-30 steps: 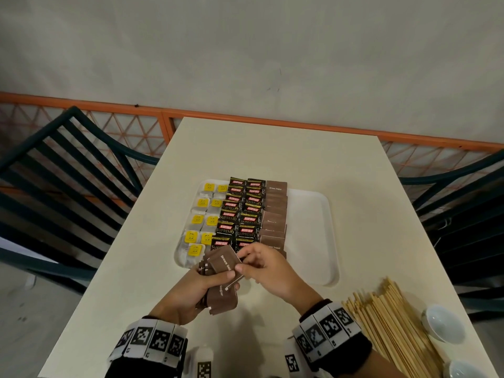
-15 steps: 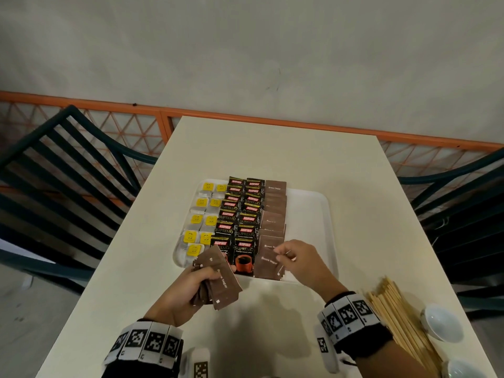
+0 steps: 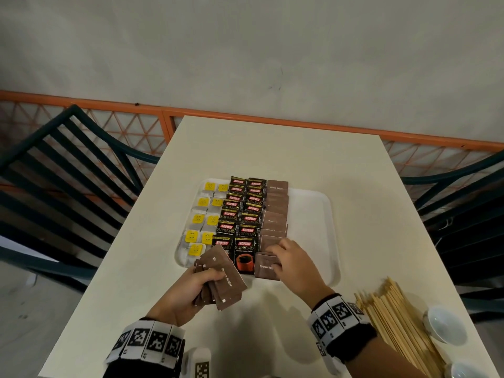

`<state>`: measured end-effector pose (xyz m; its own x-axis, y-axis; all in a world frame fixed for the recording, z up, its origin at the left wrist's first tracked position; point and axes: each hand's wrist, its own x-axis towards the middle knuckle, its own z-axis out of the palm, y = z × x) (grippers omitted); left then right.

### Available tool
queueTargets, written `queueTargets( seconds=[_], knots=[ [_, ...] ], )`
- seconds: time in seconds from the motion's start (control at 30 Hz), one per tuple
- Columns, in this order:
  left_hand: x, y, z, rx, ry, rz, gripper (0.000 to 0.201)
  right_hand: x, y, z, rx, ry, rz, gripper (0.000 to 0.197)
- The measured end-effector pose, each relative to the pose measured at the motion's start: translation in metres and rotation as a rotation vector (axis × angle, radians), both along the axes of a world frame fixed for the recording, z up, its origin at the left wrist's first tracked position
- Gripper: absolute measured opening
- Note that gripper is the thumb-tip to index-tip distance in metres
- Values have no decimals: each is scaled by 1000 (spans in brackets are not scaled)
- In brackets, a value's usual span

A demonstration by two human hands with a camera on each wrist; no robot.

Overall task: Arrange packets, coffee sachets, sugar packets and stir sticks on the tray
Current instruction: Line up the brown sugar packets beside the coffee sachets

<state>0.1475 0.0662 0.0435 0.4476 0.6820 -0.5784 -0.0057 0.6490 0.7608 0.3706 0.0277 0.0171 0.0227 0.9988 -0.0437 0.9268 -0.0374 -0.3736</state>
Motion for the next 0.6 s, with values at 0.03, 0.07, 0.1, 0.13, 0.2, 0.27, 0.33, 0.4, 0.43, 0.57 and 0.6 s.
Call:
queueTargets(
  seconds=[0.03, 0.07, 0.1, 0.13, 0.2, 0.27, 0.33, 0.4, 0.43, 0.57, 0.6],
  knots=[
    [0, 0, 0, 5, 3, -1, 24, -1, -2, 0, 35, 0, -19, 33],
    [1, 0, 0, 10, 3, -1, 24, -3, -3, 1, 66, 15, -47, 32],
    [2, 0, 1, 15, -3, 0, 23, -5, -5, 3, 91, 44, -80, 31],
    [2, -1, 1, 19, -11, 5, 22, -7, -7, 5, 111, 88, -116, 29],
    [3, -1, 3, 23, -27, 29, 22, -14, -11, 14, 90, 236, -170, 22],
    [5, -3, 5, 31, -44, 54, 22, -21, -15, 24, -35, 471, -170, 20],
    [8, -5, 7, 51, -55, 73, 23, -29, -19, 35, -217, 663, -118, 26],
    [10, -8, 8, 77, -60, 71, 23, -36, -23, 38, -304, 754, -62, 24],
    [11, -9, 8, 86, -68, 69, 24, -38, -24, 37, -303, 791, -56, 18],
    [11, -13, 10, 93, -112, 60, 31, -41, -21, 39, -261, 949, -147, 11],
    [9, -13, 10, 84, -115, 58, 28, -41, -19, 39, -256, 994, -173, 11]
  ],
)
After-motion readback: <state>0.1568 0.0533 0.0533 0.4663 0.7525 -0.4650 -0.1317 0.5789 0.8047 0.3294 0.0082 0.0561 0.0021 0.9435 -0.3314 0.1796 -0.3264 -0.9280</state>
